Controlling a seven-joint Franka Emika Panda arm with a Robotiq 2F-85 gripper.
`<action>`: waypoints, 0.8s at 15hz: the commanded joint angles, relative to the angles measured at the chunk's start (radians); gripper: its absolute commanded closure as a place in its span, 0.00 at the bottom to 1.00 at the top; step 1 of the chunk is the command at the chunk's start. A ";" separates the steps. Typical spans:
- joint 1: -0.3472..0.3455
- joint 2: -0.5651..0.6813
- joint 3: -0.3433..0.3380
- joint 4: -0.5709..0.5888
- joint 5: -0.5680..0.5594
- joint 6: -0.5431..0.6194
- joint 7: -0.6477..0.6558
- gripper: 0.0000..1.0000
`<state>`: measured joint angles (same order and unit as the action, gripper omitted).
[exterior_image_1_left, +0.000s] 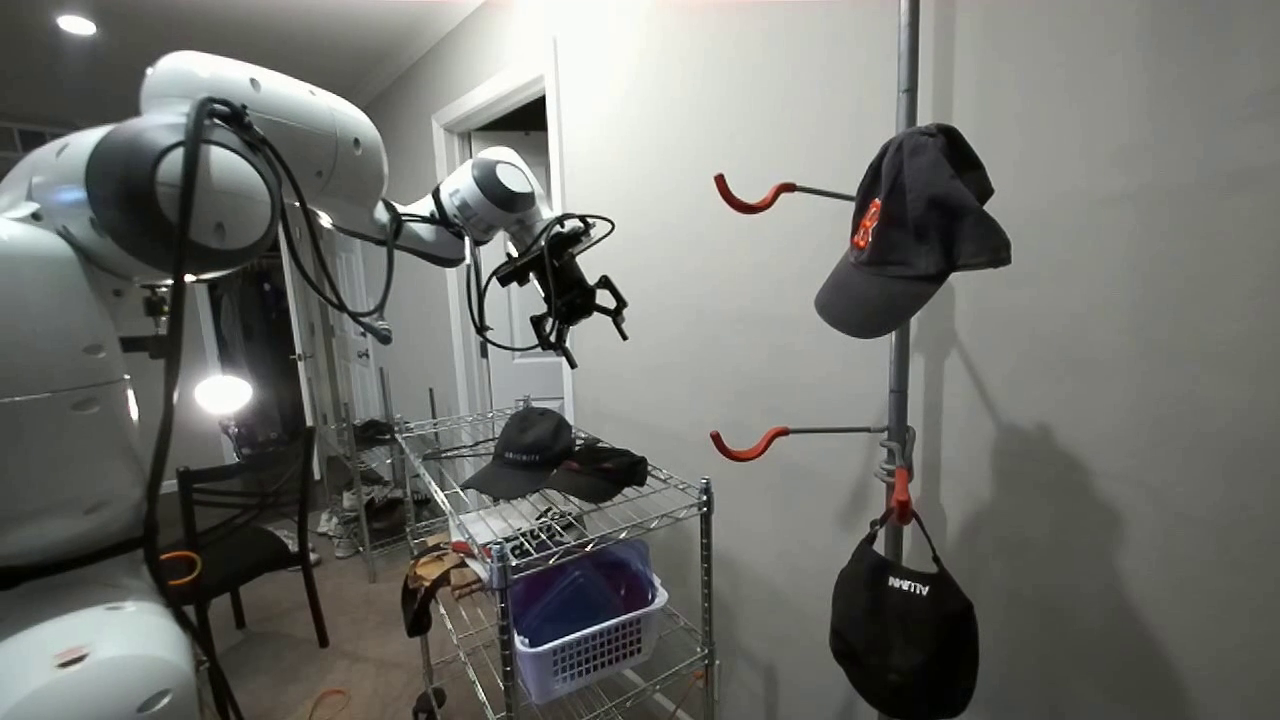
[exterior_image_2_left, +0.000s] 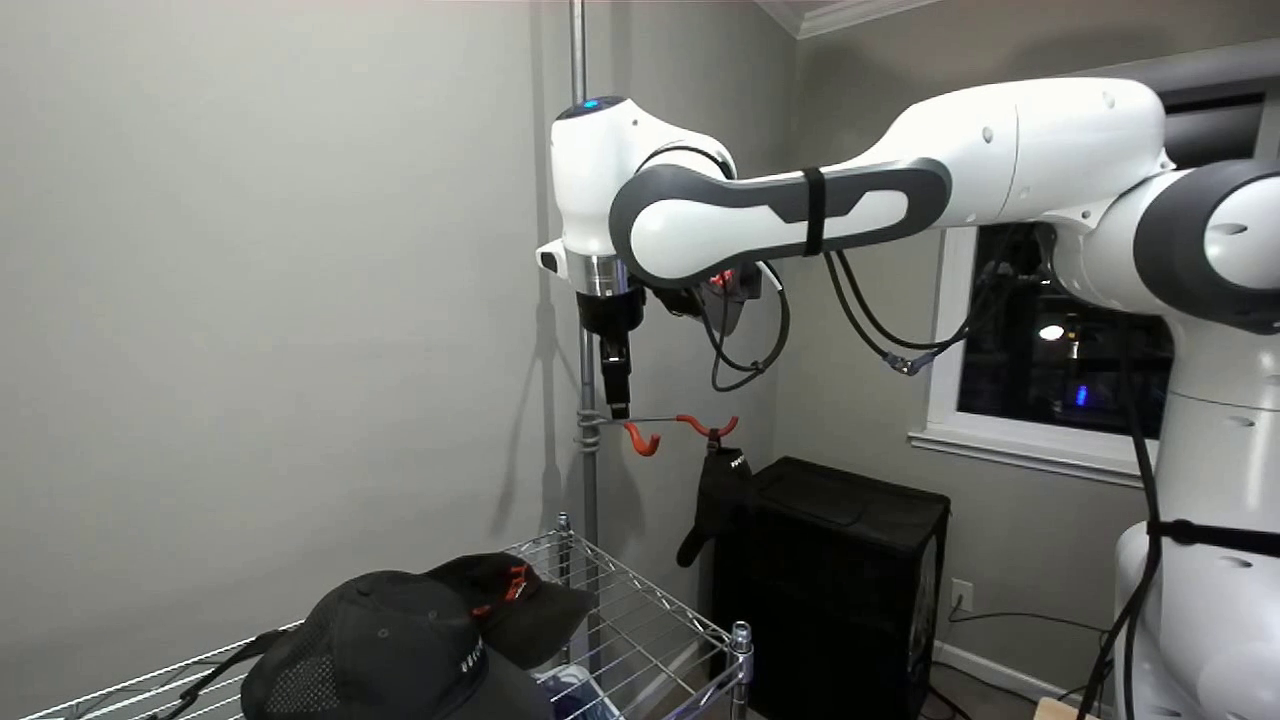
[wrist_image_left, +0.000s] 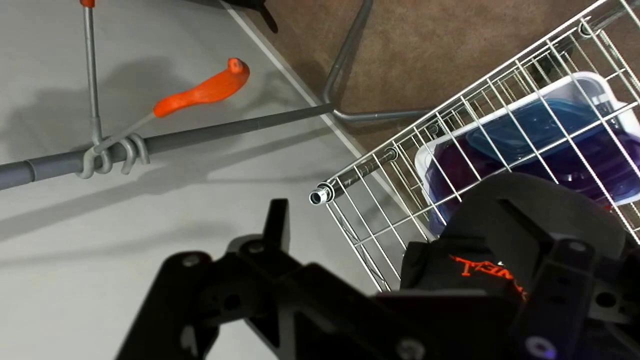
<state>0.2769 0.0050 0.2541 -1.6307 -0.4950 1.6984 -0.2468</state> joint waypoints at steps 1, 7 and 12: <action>-0.001 0.005 0.006 0.002 -0.025 -0.015 -0.032 0.00; 0.005 0.021 0.017 0.028 0.054 -0.018 -0.091 0.00; 0.027 0.082 0.046 0.090 0.178 -0.046 -0.134 0.00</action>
<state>0.2895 0.0366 0.2845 -1.6042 -0.3736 1.6938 -0.3372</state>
